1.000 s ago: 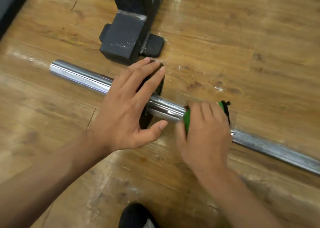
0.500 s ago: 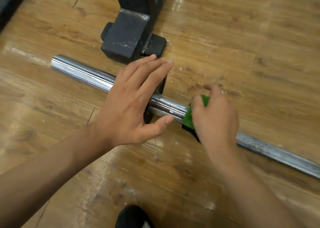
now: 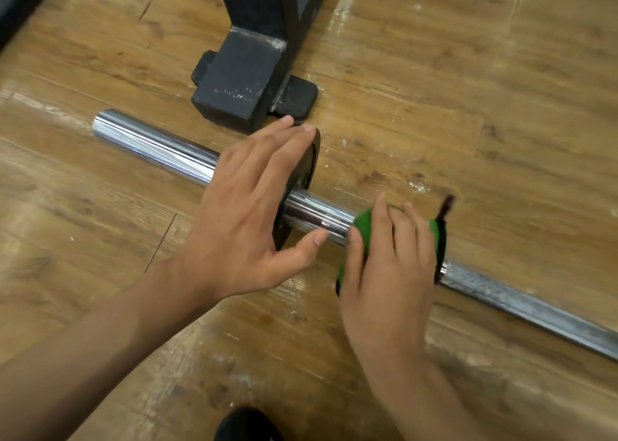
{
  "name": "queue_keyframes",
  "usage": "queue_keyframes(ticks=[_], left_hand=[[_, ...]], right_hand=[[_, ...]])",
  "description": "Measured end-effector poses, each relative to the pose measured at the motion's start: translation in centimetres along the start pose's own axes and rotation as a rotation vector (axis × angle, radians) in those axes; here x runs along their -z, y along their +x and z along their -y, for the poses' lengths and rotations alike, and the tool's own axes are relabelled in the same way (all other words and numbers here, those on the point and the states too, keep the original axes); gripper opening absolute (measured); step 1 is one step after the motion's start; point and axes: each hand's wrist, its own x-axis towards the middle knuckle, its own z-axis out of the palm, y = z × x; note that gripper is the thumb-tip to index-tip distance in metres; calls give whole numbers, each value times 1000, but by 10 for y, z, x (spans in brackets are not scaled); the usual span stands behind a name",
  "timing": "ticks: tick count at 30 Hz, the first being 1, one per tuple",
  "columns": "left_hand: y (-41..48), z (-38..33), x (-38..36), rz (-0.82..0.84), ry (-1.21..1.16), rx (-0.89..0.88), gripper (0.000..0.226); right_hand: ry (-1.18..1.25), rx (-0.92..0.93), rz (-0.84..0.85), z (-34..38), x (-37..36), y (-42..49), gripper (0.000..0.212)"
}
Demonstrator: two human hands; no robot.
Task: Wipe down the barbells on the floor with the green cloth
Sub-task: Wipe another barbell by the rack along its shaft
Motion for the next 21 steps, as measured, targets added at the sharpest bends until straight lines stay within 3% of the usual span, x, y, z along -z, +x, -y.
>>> queue_keyframes(ticks=[3, 6, 8, 13, 17, 21], left_hand=[[-6, -2, 0, -15, -6, 26, 85], [-6, -4, -1, -25, -10, 26, 83], [-4, -4, -1, -25, -10, 29, 82], [-12, -4, -2, -65, -6, -3, 78], [-10, -5, -3, -69, 10, 5, 76], [-4, -4, 1, -35, -33, 22, 75]], right_hand=[[-165, 85, 66, 1, -1, 3, 68], [-56, 6, 69, -14, 0, 46, 40], [51, -86, 78, -16, 0, 52, 35], [-23, 121, 85, 0, 3, -14, 50], [42, -206, 205, -16, 4, 58, 33], [-8, -69, 79, 2, 9, 12, 29]])
